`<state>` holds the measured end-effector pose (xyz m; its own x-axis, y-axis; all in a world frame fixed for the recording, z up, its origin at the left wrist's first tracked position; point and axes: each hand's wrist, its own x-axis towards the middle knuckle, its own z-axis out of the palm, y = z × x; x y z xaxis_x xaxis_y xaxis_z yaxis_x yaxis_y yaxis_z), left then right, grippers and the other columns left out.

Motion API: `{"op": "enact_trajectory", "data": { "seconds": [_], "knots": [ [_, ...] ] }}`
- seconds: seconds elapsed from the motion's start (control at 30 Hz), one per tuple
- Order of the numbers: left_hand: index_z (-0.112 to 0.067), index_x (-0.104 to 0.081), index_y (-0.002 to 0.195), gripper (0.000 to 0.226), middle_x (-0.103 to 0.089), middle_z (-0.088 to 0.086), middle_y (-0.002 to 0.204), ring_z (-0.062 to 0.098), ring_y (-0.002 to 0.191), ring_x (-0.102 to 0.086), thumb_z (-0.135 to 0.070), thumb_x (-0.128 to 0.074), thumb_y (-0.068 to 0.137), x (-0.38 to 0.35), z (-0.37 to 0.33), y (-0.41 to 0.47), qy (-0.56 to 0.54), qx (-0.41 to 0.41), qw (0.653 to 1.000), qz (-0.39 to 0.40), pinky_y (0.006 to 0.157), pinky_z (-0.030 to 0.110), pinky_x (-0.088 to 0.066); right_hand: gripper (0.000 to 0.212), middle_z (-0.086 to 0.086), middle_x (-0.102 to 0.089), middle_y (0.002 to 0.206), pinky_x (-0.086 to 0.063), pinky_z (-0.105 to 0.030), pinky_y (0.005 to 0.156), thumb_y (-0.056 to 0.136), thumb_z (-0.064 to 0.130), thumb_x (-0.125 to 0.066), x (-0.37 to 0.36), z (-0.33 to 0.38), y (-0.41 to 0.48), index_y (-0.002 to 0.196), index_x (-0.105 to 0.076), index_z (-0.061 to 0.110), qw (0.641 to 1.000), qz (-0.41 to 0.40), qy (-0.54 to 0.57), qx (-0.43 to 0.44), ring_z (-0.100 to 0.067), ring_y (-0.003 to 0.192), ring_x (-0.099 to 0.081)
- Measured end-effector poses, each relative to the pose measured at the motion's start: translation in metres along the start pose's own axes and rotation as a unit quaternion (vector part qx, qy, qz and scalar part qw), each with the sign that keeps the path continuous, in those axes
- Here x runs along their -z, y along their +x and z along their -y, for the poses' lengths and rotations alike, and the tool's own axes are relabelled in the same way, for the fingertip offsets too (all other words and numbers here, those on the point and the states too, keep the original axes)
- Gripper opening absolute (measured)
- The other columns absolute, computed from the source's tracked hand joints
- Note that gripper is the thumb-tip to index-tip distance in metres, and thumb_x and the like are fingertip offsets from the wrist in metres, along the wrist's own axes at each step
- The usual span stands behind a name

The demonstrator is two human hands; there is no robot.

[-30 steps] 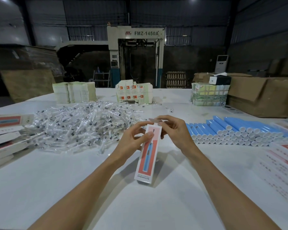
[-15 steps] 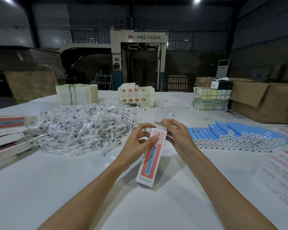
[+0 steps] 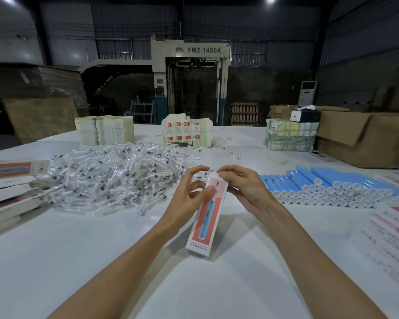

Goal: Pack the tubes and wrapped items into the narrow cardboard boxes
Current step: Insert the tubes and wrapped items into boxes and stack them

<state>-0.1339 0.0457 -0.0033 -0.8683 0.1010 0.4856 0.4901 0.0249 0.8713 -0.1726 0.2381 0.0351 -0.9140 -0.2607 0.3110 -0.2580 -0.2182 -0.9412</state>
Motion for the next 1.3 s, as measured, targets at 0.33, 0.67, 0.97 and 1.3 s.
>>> {"op": "enact_trajectory", "data": {
  "seconds": [0.33,0.67,0.97,1.3],
  "knots": [
    [-0.054,-0.058,0.145,0.043,-0.077,-0.013,0.115,0.015,0.109,-0.076,-0.042,-0.069,0.105,-0.001,-0.002,-0.003,0.002,0.0,1.0,-0.01,0.081,0.024,-0.062,0.017,-0.017,-0.077,0.114,-0.058,-0.028,0.091,0.095,0.015,-0.074,0.009,-0.002,0.0,0.106,-0.08,0.002,0.998,0.049,0.018,-0.019,-0.025,0.106,-0.073],
    [-0.042,-0.06,0.141,0.039,-0.078,0.001,0.101,0.02,0.097,-0.079,-0.039,-0.071,0.103,0.006,0.003,0.0,-0.015,0.014,1.0,-0.008,0.074,0.027,-0.061,0.003,-0.003,-0.08,0.098,-0.06,-0.028,0.084,0.093,0.019,-0.079,-0.003,-0.009,0.0,0.094,-0.082,0.02,0.99,-0.016,-0.116,0.073,-0.02,0.095,-0.076],
    [-0.036,-0.06,0.141,0.041,-0.079,0.005,0.106,0.025,0.102,-0.079,-0.038,-0.073,0.103,0.007,0.005,0.002,-0.031,0.025,0.999,0.001,0.073,0.035,-0.063,0.006,-0.001,-0.081,0.098,-0.058,-0.023,0.081,0.094,0.023,-0.078,-0.005,-0.01,-0.001,0.096,-0.084,0.023,0.989,-0.031,-0.119,0.082,-0.019,0.094,-0.077],
    [-0.037,-0.067,0.134,0.04,-0.081,0.011,0.105,0.031,0.096,-0.081,-0.041,-0.081,0.096,0.01,0.004,0.003,-0.051,0.058,0.997,-0.005,0.072,0.039,-0.065,0.01,0.001,-0.081,0.097,-0.06,-0.026,0.083,0.097,0.02,-0.074,-0.013,-0.016,-0.003,0.1,-0.083,0.017,0.983,-0.054,-0.146,0.098,-0.02,0.093,-0.077]
  ]
}}
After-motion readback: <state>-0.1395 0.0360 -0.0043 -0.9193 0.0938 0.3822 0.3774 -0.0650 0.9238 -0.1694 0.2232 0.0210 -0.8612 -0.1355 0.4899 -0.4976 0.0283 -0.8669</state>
